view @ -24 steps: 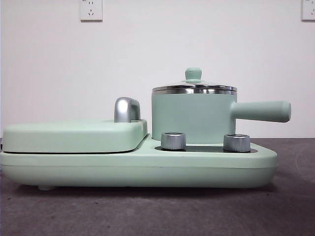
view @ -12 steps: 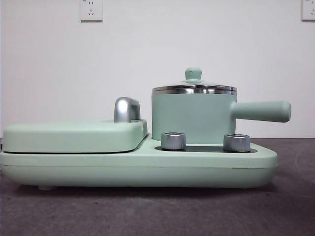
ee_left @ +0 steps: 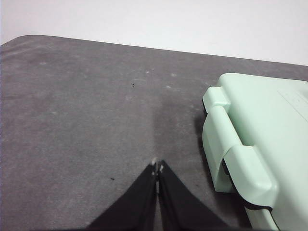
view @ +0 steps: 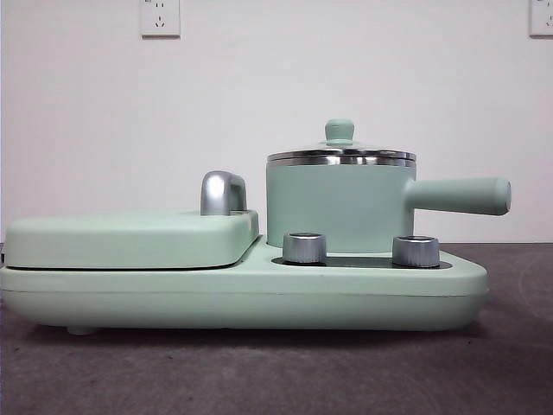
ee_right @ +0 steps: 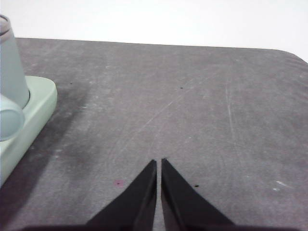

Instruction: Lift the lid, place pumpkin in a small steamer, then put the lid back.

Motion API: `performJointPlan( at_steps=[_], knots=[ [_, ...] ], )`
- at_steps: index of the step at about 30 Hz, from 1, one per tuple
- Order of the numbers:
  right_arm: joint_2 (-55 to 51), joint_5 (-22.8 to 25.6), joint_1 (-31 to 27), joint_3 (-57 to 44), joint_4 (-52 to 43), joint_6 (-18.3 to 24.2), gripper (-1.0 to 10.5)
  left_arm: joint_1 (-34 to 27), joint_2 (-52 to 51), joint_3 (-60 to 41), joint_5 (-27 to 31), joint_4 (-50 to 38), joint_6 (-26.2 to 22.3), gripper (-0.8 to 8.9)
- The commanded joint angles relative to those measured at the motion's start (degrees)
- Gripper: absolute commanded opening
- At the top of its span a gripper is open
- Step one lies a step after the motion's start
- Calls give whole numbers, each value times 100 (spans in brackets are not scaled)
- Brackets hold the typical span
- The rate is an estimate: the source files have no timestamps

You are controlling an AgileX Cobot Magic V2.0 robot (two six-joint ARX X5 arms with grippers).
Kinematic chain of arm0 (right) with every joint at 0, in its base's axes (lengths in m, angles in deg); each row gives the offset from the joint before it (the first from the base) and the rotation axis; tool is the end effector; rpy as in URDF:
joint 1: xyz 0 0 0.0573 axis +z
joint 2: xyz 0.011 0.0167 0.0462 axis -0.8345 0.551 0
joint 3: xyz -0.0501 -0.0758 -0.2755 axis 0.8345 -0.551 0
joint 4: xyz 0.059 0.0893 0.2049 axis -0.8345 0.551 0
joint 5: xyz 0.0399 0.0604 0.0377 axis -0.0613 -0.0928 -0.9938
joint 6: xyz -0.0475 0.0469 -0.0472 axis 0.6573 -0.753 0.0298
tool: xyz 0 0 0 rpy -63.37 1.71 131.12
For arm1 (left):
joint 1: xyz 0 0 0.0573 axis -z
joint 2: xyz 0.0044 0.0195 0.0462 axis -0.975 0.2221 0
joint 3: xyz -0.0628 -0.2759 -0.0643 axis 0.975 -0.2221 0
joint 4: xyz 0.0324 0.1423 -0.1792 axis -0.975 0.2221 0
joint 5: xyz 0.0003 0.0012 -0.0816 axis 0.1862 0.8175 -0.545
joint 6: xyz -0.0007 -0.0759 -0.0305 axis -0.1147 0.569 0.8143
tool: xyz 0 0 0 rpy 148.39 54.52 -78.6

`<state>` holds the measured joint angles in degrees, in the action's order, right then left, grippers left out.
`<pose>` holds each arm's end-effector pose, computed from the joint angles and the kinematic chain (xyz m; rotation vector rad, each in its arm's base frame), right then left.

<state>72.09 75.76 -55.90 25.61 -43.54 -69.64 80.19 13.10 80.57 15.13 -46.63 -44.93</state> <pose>0.0861 -0.0005 0.1468 -0.0007 0.1627 -0.0112 0.0852 -0.0029 0.1501 -0.1126 0.1572 -0.0199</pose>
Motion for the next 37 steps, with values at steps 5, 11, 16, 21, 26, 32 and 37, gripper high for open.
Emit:
performJointPlan(
  at_steps=[5, 11, 16, 21, 26, 32, 37],
  knots=[
    [-13, 20, -15, -57, -133, 76, 12, -7, -15, -114, 17, 26, -76, 6],
    [-13, 20, -11, -55, -133, 76, 12, -7, -15, -114, 17, 26, -76, 6],
    [-13, 20, -11, -55, -133, 76, 12, -7, -15, -114, 17, 26, -76, 6],
    [-13, 20, -11, -55, -133, 76, 12, -7, -15, -114, 17, 26, -76, 6],
    [-13, 20, -11, -55, -133, 76, 12, -7, -15, -114, 17, 26, -76, 6],
    [-13, 20, -11, -55, -131, 76, 12, -7, -15, -114, 17, 24, -76, 6],
    [-13, 20, -2, -55, -125, 76, 12, -7, -15, -114, 17, 24, -74, 6]
  ],
)
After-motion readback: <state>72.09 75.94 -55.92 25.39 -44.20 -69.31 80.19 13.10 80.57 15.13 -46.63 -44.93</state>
